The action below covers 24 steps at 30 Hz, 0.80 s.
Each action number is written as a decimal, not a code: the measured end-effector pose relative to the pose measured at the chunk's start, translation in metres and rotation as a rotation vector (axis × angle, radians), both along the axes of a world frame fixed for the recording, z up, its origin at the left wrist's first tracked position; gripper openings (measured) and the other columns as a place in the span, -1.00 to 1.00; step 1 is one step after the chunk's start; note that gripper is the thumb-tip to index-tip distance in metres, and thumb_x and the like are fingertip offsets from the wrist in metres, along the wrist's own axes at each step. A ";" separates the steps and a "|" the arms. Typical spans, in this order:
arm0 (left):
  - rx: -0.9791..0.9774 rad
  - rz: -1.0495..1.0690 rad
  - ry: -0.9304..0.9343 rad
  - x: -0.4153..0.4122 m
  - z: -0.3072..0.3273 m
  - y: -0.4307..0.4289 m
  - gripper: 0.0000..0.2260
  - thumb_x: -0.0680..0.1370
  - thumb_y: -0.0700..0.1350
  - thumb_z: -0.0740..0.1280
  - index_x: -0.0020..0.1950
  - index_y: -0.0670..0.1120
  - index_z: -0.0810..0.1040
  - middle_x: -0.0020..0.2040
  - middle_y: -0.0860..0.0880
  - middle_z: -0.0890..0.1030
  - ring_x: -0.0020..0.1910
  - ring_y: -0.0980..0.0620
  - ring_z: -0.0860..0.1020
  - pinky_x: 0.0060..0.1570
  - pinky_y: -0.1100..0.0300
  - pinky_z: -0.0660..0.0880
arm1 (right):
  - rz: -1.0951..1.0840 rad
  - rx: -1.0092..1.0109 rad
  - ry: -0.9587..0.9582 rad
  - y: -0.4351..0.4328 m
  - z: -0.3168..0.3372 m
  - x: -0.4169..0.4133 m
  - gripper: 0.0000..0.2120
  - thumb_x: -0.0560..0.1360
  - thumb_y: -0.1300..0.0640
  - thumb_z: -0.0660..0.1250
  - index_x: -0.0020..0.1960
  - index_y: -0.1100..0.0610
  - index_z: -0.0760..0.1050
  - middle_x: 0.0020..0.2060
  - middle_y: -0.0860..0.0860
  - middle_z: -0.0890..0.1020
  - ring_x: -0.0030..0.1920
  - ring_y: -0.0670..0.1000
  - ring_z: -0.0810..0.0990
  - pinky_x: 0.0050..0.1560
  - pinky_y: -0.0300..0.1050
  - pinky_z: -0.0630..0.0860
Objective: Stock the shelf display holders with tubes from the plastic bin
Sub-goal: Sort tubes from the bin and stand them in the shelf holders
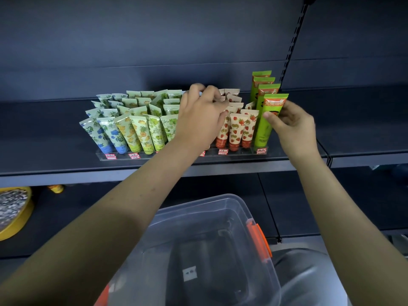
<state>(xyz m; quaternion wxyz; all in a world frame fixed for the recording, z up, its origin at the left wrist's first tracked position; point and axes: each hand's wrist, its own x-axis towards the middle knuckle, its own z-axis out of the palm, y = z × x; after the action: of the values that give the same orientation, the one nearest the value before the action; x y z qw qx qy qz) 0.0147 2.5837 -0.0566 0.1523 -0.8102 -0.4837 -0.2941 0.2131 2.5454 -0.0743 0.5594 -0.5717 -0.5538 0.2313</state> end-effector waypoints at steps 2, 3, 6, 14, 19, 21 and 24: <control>0.014 -0.008 0.004 0.001 -0.001 0.002 -0.78 0.52 -0.05 0.32 0.11 -0.04 0.66 0.11 -0.02 0.56 0.17 -0.18 0.41 0.16 -0.03 0.32 | 0.000 -0.004 0.006 0.000 0.000 0.001 -0.74 0.49 0.11 0.38 0.18 0.03 0.55 -0.02 -0.14 0.65 -0.01 -0.18 0.61 0.06 -0.19 0.57; 0.016 -0.006 0.004 0.001 -0.001 0.003 -0.78 0.52 -0.04 0.32 0.11 -0.03 0.66 0.10 -0.02 0.56 0.16 -0.18 0.41 0.15 -0.03 0.32 | 0.001 -0.006 0.005 0.000 0.000 0.001 -0.74 0.49 0.11 0.38 0.18 0.02 0.55 -0.02 -0.15 0.65 0.00 -0.18 0.61 0.06 -0.19 0.57; 0.038 -0.006 0.010 0.001 -0.002 0.003 -0.77 0.50 -0.04 0.32 0.09 -0.04 0.67 0.07 -0.01 0.58 0.13 -0.19 0.44 0.11 -0.05 0.36 | -0.003 -0.009 -0.003 0.000 -0.001 0.000 -0.74 0.50 0.09 0.37 0.18 0.00 0.55 -0.01 -0.14 0.64 0.02 -0.16 0.61 0.08 -0.15 0.57; 0.119 -0.012 0.009 -0.006 -0.007 -0.001 -0.83 0.48 -0.10 0.38 0.02 -0.09 0.68 0.01 0.02 0.63 0.11 -0.19 0.49 0.07 -0.03 0.41 | -0.008 -0.018 -0.005 -0.002 -0.005 0.000 -0.70 0.51 0.07 0.36 0.23 0.02 0.53 0.02 -0.09 0.65 0.05 -0.12 0.61 0.08 -0.07 0.58; 0.073 -0.017 -0.062 -0.008 -0.003 -0.006 -0.88 0.45 -0.11 0.42 -0.05 -0.07 0.68 0.02 0.02 0.61 0.14 -0.15 0.47 0.11 -0.02 0.38 | -0.005 -0.027 0.007 -0.003 -0.002 -0.002 -0.73 0.51 0.09 0.36 0.20 0.02 0.54 0.01 -0.10 0.65 0.04 -0.14 0.61 0.03 -0.15 0.58; 0.028 -0.007 -0.103 -0.008 -0.001 -0.007 -0.92 0.46 -0.12 0.41 -0.09 -0.07 0.66 0.04 0.02 0.60 0.16 -0.13 0.44 0.15 0.01 0.34 | -0.009 -0.035 0.012 -0.002 -0.001 -0.002 -0.75 0.50 0.09 0.37 0.18 0.02 0.54 -0.01 -0.11 0.65 0.00 -0.17 0.61 -0.02 -0.23 0.56; -0.067 0.002 -0.173 -0.009 0.001 -0.007 -0.92 0.49 -0.11 0.38 -0.08 -0.06 0.65 0.06 0.04 0.58 0.21 -0.08 0.38 0.20 0.07 0.25 | -0.021 -0.056 0.007 -0.001 0.003 0.001 -0.72 0.49 0.08 0.39 0.18 0.07 0.54 -0.03 -0.10 0.64 -0.09 -0.24 0.59 -0.15 -0.40 0.51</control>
<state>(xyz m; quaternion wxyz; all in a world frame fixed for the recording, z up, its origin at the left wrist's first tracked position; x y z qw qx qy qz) 0.0062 2.5762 -0.0552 0.0831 -0.7860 -0.5055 -0.3462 0.2143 2.5442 -0.0709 0.5475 -0.5920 -0.5391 0.2431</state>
